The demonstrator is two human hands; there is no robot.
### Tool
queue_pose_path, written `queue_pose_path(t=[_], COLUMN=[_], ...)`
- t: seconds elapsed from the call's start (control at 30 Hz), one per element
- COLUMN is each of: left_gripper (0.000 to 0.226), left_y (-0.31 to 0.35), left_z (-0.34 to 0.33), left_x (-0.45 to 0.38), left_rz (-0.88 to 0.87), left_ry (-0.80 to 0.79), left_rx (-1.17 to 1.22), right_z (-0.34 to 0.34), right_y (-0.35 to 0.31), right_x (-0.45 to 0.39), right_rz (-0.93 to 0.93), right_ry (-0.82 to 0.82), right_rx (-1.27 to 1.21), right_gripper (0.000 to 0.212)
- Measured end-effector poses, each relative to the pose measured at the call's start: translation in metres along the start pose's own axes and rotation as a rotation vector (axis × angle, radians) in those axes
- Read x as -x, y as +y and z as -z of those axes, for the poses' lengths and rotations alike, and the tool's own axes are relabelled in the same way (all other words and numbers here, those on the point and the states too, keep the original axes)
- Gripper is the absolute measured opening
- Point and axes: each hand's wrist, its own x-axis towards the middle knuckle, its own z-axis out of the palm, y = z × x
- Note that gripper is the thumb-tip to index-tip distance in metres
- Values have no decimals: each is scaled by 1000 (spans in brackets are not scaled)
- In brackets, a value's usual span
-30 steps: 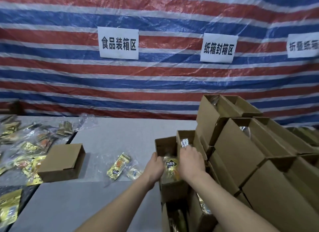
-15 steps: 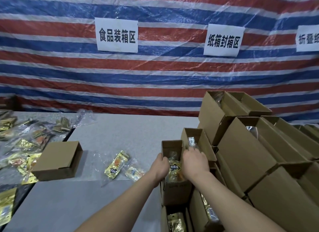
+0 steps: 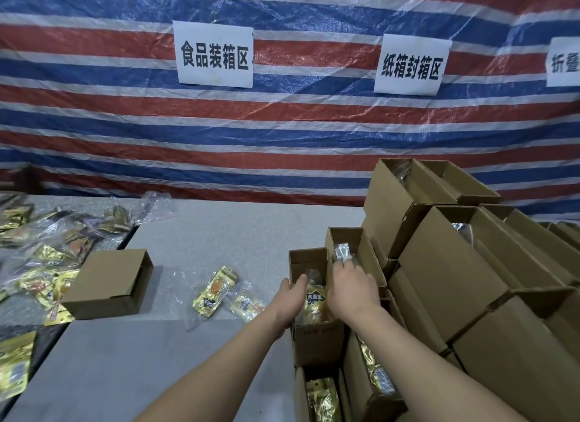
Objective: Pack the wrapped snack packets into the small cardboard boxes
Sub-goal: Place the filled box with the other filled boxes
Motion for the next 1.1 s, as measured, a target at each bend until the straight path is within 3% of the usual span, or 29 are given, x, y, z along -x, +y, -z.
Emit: queue_pose_path(t=[0.23, 0.43, 0.73, 1.0, 1.1], left_gripper=[72, 50, 54, 64, 59], left_y=[-8, -5, -7, -17, -19], left_z=[14, 11, -12, -6, -4], left_x=[4, 14, 25, 22, 23], left_rz=[28, -9, -12, -23, -46], left_ry=[56, -10, -11, 57, 57], left_rx=[-47, -70, -135, -149, -139], right_z=[1, 5, 10, 4, 3], right_y=[-5, -5, 11, 7, 4], right_x=[3, 6, 22, 29, 29], right_rz=[-2, 15, -17, -12, -9], right_ry=[-7, 3, -67, -14, -2], right_rx=[-31, -32, 25, -19, -24], right_gripper=[50, 38, 45, 50, 49])
